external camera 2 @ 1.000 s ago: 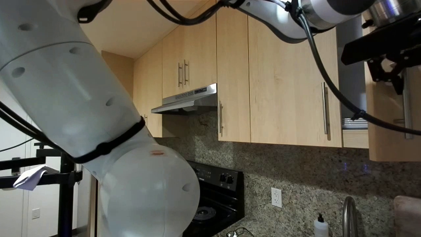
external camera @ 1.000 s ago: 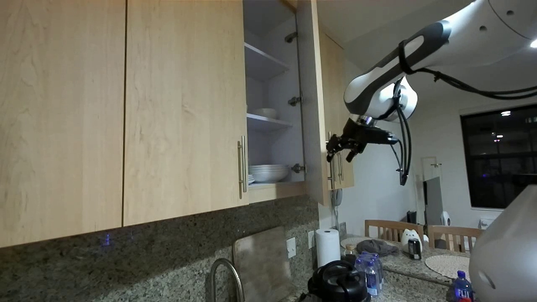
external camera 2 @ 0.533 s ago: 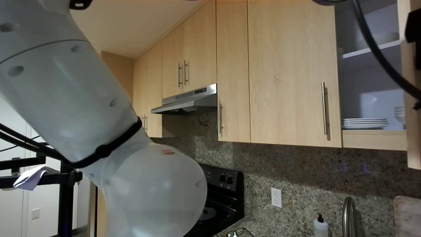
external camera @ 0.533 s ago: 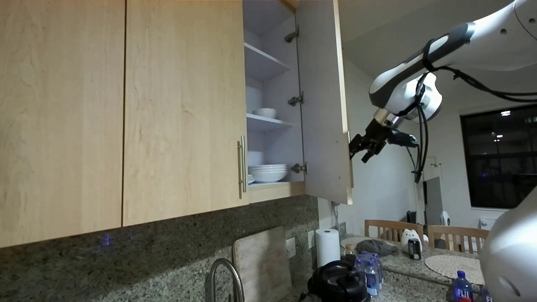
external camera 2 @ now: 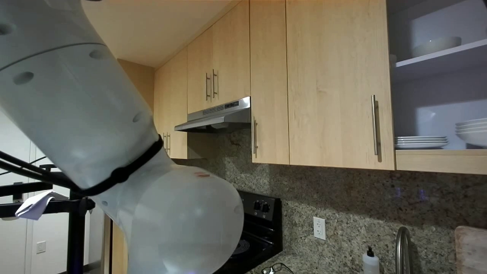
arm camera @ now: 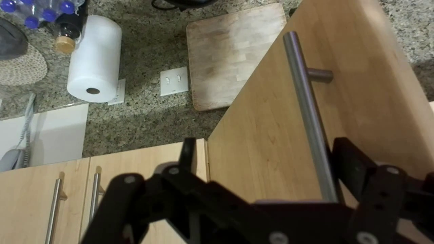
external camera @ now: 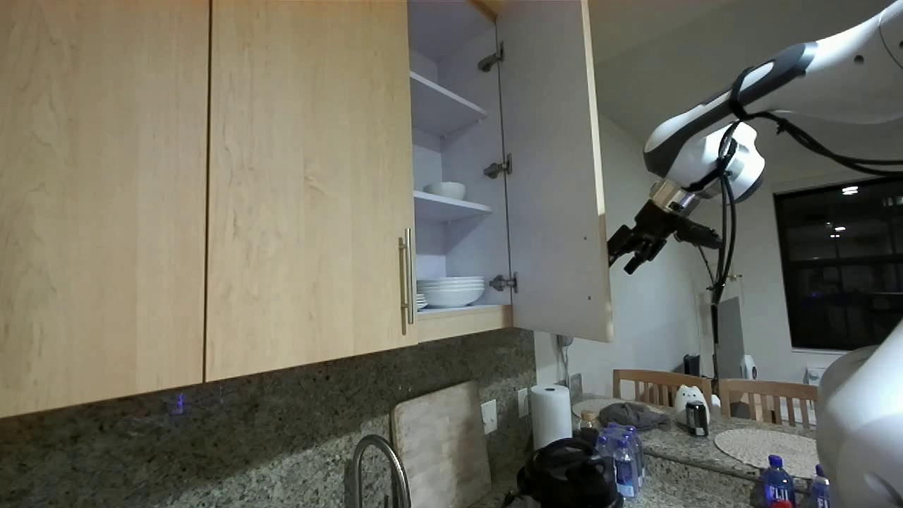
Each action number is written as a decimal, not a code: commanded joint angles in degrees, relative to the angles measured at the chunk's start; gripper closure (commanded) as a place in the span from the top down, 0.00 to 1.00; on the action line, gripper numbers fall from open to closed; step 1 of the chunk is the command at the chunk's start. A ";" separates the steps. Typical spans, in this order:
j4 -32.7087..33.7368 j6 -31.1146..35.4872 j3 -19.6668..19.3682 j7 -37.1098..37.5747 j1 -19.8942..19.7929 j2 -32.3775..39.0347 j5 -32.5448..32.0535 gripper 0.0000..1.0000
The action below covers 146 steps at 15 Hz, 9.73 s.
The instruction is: Open both doors of the cabinet above the sink
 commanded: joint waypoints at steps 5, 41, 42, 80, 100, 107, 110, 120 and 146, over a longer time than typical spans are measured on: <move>1.32 -3.97 -6.09 -25.29 -0.73 -6.28 -1.33 1.00; 3.55 -16.57 46.90 37.15 -15.39 -0.16 -19.37 1.00; 5.22 -15.29 48.01 40.96 -16.27 2.68 -20.76 1.00; 10.60 6.23 29.02 57.18 -23.36 16.22 -30.78 1.00; -6.47 7.43 29.33 30.80 -17.37 4.92 -7.26 1.00; -11.34 13.90 34.21 29.06 -10.37 2.46 -6.44 1.00; -10.51 19.72 34.55 28.17 -6.55 3.97 -5.95 1.00; 1.36 16.27 13.37 -1.52 22.62 8.36 7.72 1.00; 29.04 -22.43 32.64 -35.22 -4.02 34.13 41.23 1.00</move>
